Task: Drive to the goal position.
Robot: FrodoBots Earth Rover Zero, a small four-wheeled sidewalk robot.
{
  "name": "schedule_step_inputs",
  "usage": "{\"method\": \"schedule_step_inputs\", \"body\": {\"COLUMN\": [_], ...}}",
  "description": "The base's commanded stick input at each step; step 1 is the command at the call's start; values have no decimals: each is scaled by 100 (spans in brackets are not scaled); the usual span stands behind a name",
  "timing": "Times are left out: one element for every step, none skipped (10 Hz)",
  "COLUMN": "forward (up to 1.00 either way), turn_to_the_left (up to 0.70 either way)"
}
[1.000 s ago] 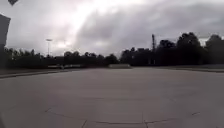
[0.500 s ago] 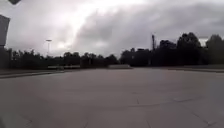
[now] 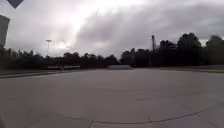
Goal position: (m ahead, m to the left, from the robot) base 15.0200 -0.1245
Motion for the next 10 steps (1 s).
{"method": "schedule_step_inputs", "body": {"forward": [70, 70, 70, 70, 70, 70, 70, 70, 70, 70], "turn_to_the_left": [2, 2, 2, 2, 2, 2, 2, 2, 2, 2]}}
